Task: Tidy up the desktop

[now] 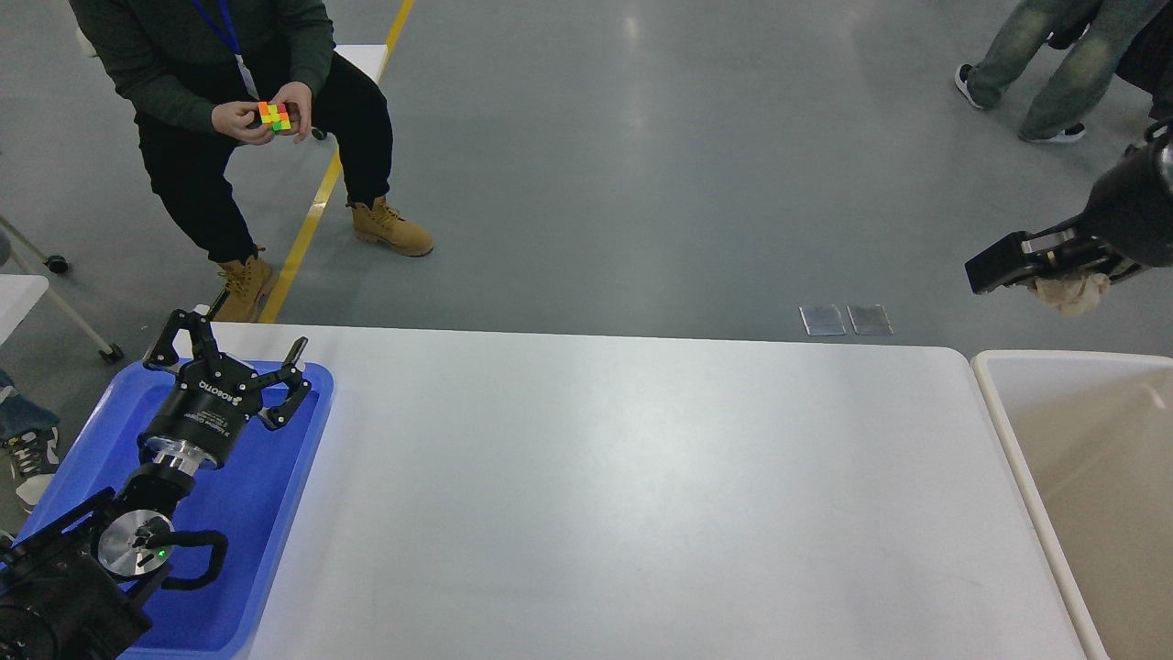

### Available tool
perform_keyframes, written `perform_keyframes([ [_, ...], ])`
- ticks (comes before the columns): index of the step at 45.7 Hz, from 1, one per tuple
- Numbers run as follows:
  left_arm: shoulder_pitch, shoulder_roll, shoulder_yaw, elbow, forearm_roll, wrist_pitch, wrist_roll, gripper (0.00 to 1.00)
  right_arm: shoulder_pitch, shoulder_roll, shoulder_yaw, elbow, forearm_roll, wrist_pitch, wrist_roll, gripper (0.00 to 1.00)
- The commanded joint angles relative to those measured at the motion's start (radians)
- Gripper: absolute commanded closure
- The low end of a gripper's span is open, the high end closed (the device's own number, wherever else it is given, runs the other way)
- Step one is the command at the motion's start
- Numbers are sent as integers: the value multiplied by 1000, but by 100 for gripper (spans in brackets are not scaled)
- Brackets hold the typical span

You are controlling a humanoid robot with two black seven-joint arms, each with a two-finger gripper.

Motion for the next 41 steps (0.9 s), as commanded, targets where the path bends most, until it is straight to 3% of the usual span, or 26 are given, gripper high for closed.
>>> perform_keyframes([
  [1, 0, 0, -1, 0, 0, 0, 0, 1, 27, -8, -10, 2, -20, 35, -3, 100],
  [7, 0, 0, -1, 0, 0, 0, 0, 1, -56, -30, -8, -64, -57, 21, -3, 100],
  [17, 0, 0, -1, 0, 0, 0, 0, 1, -315, -134, 16, -395, -52, 15, 5, 100],
  [23, 0, 0, -1, 0, 0, 0, 0, 1, -472, -206, 96, -515, -52, 9, 7, 100],
  [35, 0, 0, 1, 0, 0, 0, 0, 1, -769, -295, 251, -722, -45, -121, 5, 100],
  [41, -2, 0, 1, 0, 0, 0, 0, 1, -960, -280, 399, -840, -43, -189, 5, 100],
])
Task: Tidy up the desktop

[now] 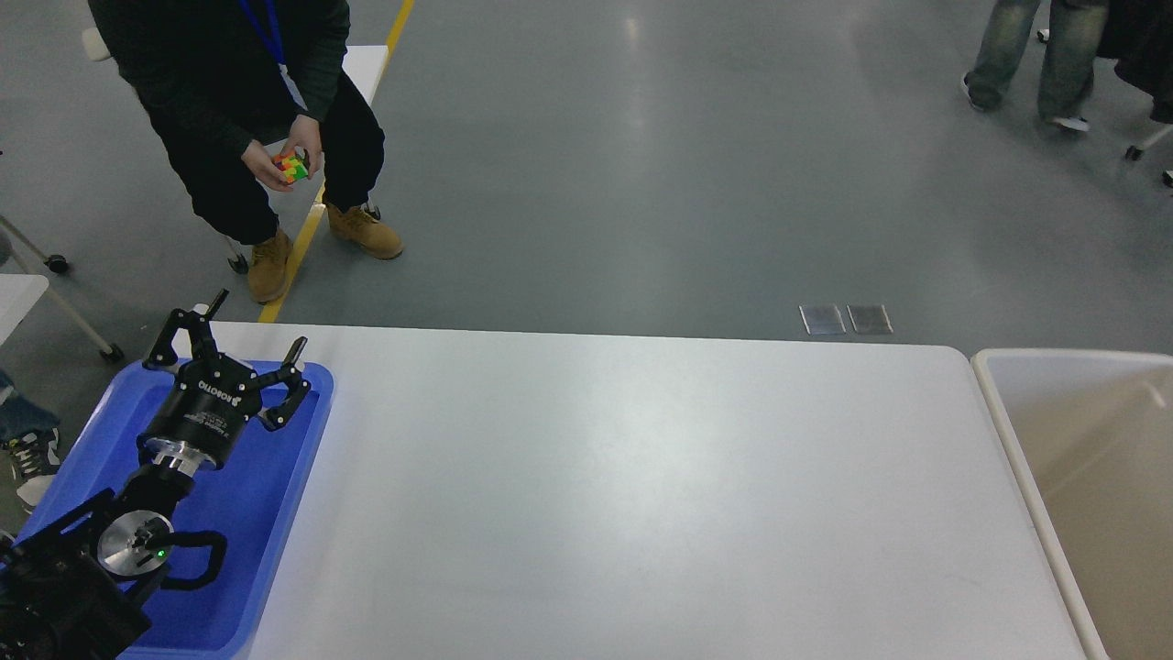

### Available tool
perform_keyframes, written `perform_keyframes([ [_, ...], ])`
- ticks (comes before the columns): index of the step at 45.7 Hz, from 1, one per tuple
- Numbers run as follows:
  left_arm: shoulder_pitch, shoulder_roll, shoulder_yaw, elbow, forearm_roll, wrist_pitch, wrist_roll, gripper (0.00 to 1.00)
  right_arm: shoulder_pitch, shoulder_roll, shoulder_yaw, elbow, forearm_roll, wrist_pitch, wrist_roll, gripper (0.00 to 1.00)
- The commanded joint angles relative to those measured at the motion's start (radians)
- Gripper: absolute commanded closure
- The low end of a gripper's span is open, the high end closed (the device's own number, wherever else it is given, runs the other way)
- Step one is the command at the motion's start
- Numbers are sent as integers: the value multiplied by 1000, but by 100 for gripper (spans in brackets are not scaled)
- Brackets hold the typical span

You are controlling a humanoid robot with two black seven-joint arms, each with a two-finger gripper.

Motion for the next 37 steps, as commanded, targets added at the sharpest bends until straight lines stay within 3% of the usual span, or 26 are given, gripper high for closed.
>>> perform_keyframes([
  [1, 0, 0, 1, 0, 0, 0, 0, 1, -339, -29, 221, -225, 5, -120, -2, 100],
  [16, 0, 0, -1, 0, 0, 0, 0, 1, -697, 156, 528, -492, 37, -284, -10, 100],
  [29, 0, 0, -2, 0, 0, 0, 0, 1, -843, 307, 582, -583, 114, -406, -13, 100],
  [30, 0, 0, -2, 0, 0, 0, 0, 1, -849, 313, 582, -583, 123, -416, -13, 96],
  [34, 0, 0, -2, 0, 0, 0, 0, 1, -866, 331, 582, -583, 157, -461, -11, 54],
  [37, 0, 0, -2, 0, 0, 0, 0, 1, -875, 333, 582, -583, 174, -473, -11, 37],
])
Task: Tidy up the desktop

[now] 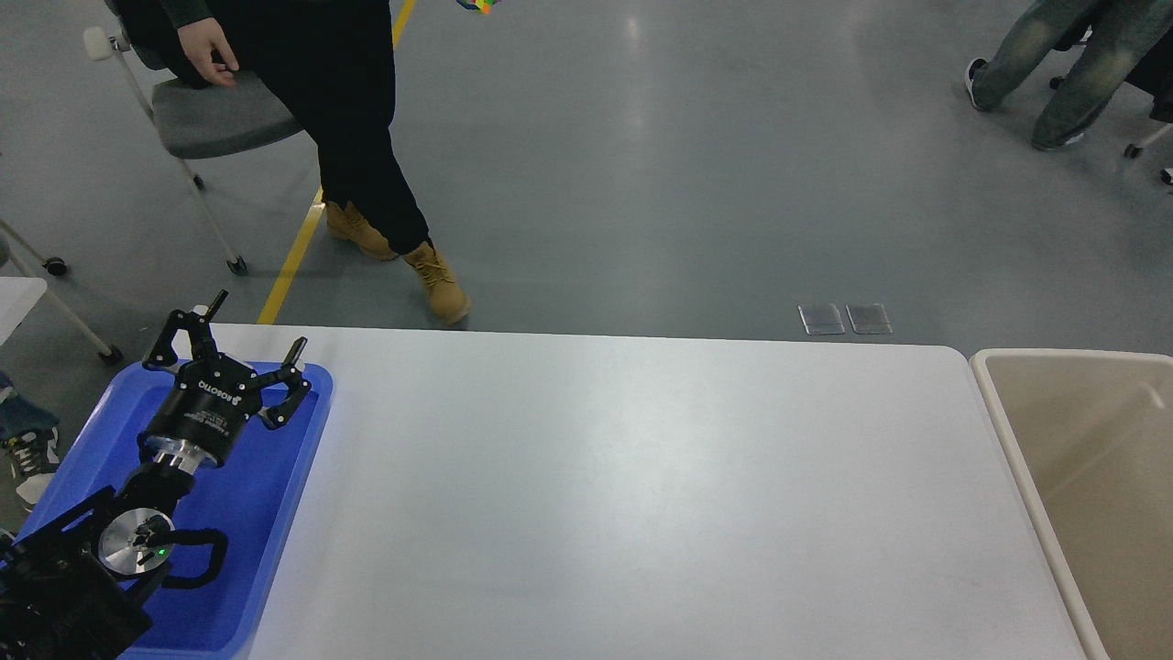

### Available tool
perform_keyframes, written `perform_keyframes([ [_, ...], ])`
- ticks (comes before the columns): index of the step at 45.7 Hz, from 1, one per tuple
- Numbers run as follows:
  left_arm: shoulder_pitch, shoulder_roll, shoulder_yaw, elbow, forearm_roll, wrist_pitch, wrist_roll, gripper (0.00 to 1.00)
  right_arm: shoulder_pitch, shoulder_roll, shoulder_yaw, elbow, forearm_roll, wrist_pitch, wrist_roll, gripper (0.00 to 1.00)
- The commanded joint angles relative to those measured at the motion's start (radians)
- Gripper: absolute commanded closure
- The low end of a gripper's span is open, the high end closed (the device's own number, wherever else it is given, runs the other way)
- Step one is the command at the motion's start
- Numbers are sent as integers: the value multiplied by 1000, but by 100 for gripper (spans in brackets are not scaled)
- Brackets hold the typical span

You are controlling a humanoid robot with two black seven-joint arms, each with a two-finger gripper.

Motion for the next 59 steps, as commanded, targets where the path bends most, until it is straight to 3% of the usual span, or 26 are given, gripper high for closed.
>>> perform_keyframes([
  [1, 0, 0, 0, 0, 0, 0, 0, 1, -89, 65, 31, -39, 73, -90, 0, 32],
  [5, 0, 0, 0, 0, 0, 0, 0, 1, -102, 63, 31, -39, 82, -90, 0, 17],
  [14, 0, 0, 0, 0, 0, 0, 0, 1, -104, 59, 31, -36, 83, -96, 0, 3],
  [33, 0, 0, 1, 0, 0, 0, 0, 1, -17, 16, 66, 5, 90, -87, 1, 0],
  [47, -1, 0, 3, 0, 0, 0, 0, 1, 166, -231, 388, 441, 90, -102, 1, 0],
  [59, -1, 0, 3, 0, 0, 0, 0, 1, 272, -274, 471, 502, 122, -108, 1, 0],
])
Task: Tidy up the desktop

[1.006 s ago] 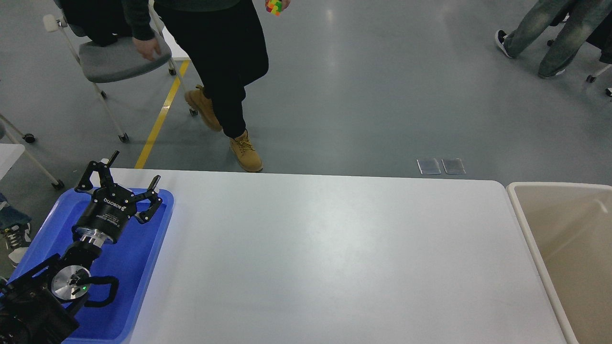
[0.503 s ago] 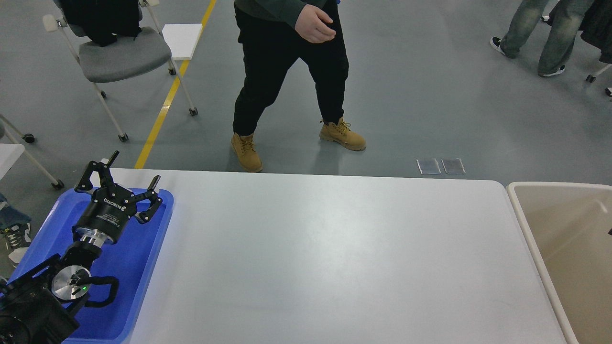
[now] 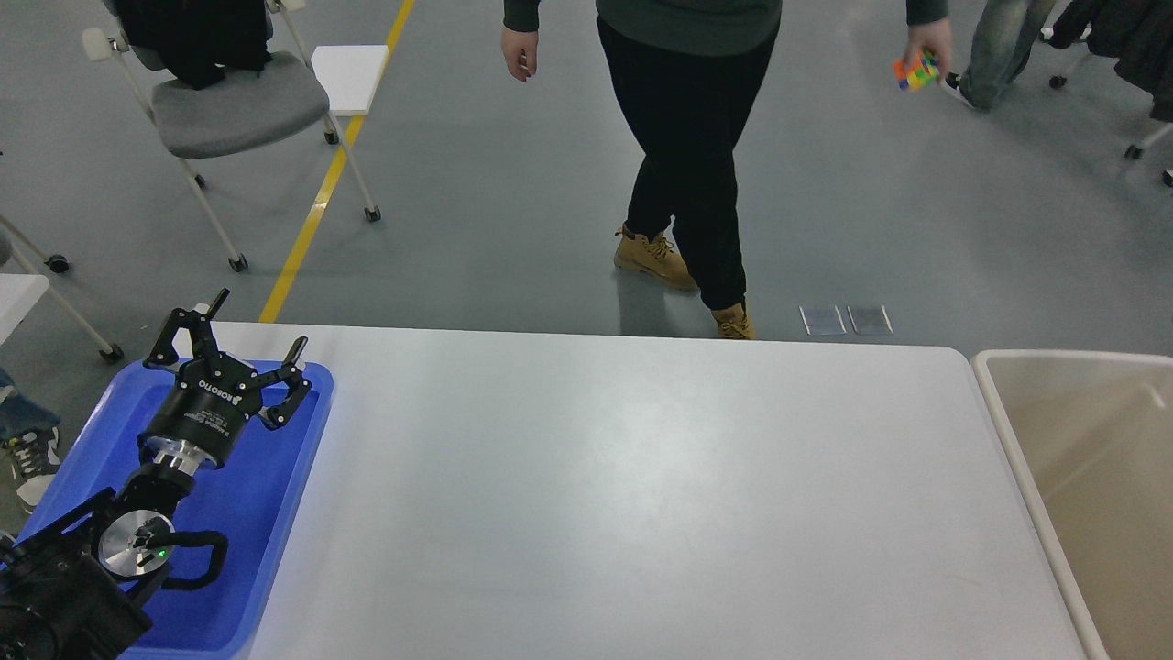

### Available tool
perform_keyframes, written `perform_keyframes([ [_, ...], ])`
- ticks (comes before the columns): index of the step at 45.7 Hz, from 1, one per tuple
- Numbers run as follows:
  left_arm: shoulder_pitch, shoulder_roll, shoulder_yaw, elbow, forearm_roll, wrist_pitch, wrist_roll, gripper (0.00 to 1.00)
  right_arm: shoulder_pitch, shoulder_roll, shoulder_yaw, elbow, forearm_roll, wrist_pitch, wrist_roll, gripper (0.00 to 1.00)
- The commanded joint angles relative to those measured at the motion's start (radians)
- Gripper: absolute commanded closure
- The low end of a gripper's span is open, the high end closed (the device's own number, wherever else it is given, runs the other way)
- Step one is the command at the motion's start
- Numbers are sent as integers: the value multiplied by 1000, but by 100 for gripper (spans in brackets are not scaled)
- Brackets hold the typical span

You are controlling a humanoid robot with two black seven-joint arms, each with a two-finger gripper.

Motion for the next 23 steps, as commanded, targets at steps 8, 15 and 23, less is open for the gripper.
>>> perform_keyframes([
  [8, -1, 0, 0, 0, 0, 0, 0, 1, 164, -66, 75, 114, 174, -24, 0, 0],
  [15, -1, 0, -1, 0, 0, 0, 0, 1, 227, -83, 49, 163, 211, -24, 0, 0],
  [23, 1, 0, -1, 0, 0, 0, 0, 1, 259, -76, 43, 172, 306, -32, -1, 0],
])
